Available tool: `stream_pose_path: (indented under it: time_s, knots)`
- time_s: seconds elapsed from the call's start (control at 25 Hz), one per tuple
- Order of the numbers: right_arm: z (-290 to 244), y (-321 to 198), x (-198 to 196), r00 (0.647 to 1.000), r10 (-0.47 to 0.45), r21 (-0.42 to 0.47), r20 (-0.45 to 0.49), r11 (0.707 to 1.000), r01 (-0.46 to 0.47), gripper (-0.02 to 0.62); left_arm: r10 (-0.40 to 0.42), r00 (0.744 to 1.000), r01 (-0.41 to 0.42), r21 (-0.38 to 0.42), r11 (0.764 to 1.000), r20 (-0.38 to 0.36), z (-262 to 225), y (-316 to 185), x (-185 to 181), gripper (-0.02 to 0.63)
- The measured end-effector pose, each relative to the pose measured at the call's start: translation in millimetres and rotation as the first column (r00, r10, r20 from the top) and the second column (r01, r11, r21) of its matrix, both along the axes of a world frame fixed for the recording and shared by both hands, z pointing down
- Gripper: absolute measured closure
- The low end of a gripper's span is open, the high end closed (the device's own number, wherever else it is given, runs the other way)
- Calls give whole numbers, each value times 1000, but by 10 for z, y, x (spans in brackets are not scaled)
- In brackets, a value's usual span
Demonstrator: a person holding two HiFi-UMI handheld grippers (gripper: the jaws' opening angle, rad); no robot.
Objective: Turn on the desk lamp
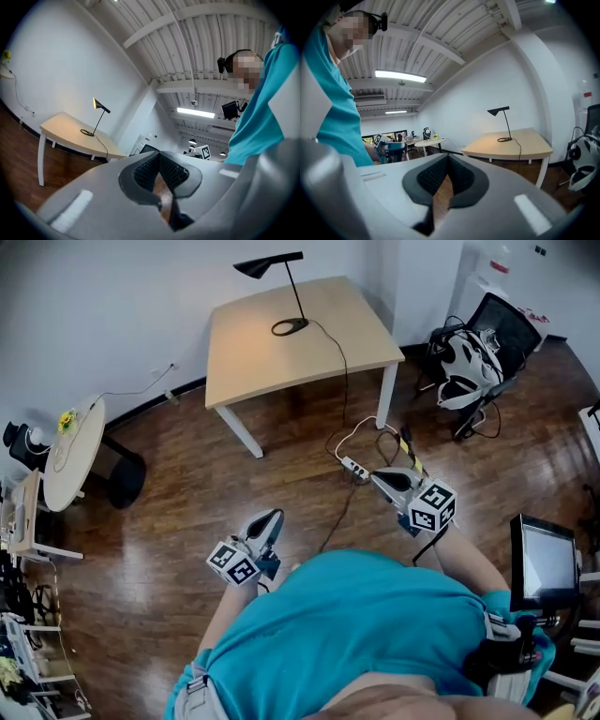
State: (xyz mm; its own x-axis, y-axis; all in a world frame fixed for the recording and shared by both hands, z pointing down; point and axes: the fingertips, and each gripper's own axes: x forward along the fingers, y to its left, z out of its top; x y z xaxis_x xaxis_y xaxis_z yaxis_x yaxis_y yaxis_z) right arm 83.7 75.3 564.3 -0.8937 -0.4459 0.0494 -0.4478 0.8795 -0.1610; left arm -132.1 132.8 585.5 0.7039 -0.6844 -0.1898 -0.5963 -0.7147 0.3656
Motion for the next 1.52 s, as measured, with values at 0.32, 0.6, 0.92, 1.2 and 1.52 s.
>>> stream_pose_path:
  time_s: [0.32, 0.6, 0.92, 1.2, 1.52]
  knots:
    - [132, 539, 324, 998, -65, -40, 18, 997, 65, 594, -43, 999, 43, -8, 999, 33, -181, 626, 440, 511]
    - [-82, 1495, -39, 997, -70, -16, -15, 997, 69, 594, -44, 999, 44, 50, 998, -1, -430, 1548, 100, 511]
    - [-348, 1783, -149, 999, 37, -67, 33, 997, -34, 594, 22, 997, -25, 42, 999, 67, -645, 1782, -88, 511]
    - [-144, 2037, -833, 993, 114, -98, 42, 989, -110, 595, 74, 994, -76, 18, 997, 86, -224, 1979, -923, 511]
    - [-109, 1693, -681, 997, 79, -65, 2, 995, -79, 595, 4, 999, -7, 68, 998, 41, -222, 1752, -923, 511]
